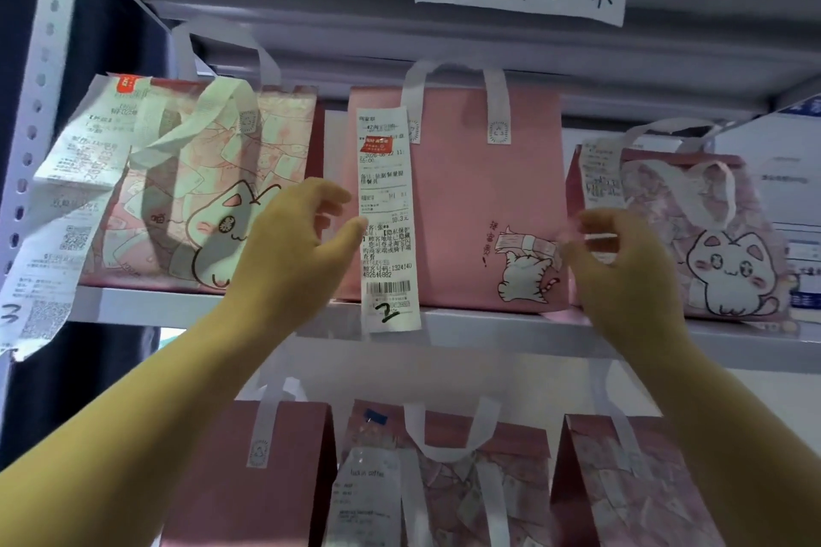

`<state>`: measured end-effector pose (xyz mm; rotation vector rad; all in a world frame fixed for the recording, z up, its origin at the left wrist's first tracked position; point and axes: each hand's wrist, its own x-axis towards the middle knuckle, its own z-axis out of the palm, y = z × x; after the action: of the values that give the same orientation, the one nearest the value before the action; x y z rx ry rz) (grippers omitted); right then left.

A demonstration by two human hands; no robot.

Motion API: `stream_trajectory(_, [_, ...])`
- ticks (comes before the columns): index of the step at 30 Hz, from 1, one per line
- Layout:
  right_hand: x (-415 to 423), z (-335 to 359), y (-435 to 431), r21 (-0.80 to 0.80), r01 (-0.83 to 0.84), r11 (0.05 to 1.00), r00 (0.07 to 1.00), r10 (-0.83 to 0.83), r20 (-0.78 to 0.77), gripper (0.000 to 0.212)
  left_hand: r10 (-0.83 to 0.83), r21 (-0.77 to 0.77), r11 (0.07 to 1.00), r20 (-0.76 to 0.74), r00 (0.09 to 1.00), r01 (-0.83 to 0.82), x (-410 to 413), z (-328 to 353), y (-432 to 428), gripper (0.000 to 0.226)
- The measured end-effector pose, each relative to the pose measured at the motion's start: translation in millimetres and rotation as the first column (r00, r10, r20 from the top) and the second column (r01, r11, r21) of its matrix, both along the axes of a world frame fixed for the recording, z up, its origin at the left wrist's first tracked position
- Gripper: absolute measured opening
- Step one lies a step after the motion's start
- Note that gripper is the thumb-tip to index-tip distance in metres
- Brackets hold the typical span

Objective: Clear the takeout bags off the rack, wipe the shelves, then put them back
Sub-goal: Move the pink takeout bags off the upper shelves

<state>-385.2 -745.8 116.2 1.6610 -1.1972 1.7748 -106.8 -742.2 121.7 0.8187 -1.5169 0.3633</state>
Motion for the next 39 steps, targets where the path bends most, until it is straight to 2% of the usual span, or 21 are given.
stream_trajectory(3, [-5.0,2.0,10.2,0.025,-0.04,0.999,0.996,0.042,-0.077,0.015,-0.103,-0.003,0.995,0.089,0.991,0.104,-19.6,7.2,11.6,0.013])
stream_trajectory(7, [-21.2,-1.1,22.0,0.069,0.031,0.997,0.995,-0.025,-0.093,0.007,-0.217,0.005,0.975,0.193,0.957,0.22,-49.4,12.1,20.9,0.014])
stream_trajectory(15, [-81.3,-4.8,37.3,0.271,0.212,0.939,0.977,-0.206,-0.053,0.012,-0.308,0.05,0.949,0.34,0.889,0.31,-103.7,13.9,12.4,0.019])
stream_trajectory(20, [-135.2,-3.2,42.8,0.301,0.285,0.91,0.954,-0.3,0.002,0.015,-0.33,0.078,0.942,0.378,0.865,0.326,-148.7,16.3,11.4,0.014])
stream_trajectory(23, [-169.3,-2.4,38.8,0.309,0.315,0.898,0.945,-0.326,-0.015,0.022,-0.329,0.072,0.943,0.368,0.87,0.325,-178.8,15.7,10.7,0.009])
stream_trajectory(27, [-211.8,1.1,24.0,0.322,0.328,0.888,0.942,-0.334,-0.036,0.03,-0.303,0.112,0.953,0.314,0.9,0.282,-218.5,12.5,-0.2,0.021])
stream_trajectory(32, [-247.5,6.3,0.1,0.356,0.279,0.892,0.959,-0.278,-0.057,0.051,-0.206,0.306,0.944,0.251,0.946,0.124,-260.2,8.0,-21.3,0.041])
stream_trajectory(36, [-263.0,10.5,-15.0,0.416,0.293,0.861,0.955,-0.282,-0.089,0.069,-0.122,0.46,0.888,0.203,0.972,0.016,-277.4,13.2,-35.3,0.024])
stream_trajectory(39, [-271.2,15.8,-21.3,0.456,0.266,0.85,0.964,-0.244,-0.106,0.064,-0.101,0.55,0.835,0.106,0.989,0.027,-279.6,19.1,-47.2,0.027])
